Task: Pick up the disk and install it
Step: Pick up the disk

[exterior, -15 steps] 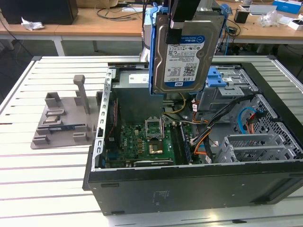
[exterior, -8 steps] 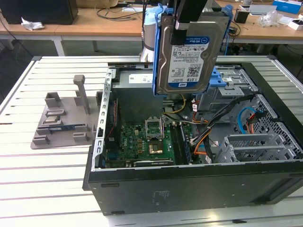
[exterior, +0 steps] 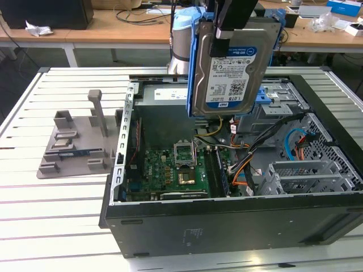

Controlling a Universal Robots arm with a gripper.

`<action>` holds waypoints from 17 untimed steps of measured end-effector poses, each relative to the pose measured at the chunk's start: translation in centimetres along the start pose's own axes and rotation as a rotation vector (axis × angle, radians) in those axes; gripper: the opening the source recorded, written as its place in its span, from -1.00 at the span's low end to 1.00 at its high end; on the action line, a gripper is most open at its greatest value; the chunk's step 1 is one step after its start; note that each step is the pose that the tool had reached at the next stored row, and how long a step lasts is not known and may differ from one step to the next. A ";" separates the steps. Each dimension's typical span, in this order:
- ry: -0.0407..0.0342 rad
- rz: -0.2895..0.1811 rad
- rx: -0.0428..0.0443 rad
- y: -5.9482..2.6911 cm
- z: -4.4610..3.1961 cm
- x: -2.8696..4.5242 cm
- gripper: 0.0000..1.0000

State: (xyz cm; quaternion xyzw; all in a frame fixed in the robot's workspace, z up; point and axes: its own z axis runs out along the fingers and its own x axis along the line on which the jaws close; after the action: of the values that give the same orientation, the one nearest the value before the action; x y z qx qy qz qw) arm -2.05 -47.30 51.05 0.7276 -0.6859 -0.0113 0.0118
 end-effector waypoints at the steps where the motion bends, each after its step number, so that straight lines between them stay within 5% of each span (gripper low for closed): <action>1: 0.0000 0.000 -0.0001 -0.03 0.00 0.04 -0.26; 17: 0.0001 0.000 -0.0001 -0.61 0.11 0.84 -0.26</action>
State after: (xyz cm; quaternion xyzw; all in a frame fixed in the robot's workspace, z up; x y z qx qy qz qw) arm -1.39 -48.11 50.92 0.7276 -0.6859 -0.0113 0.0119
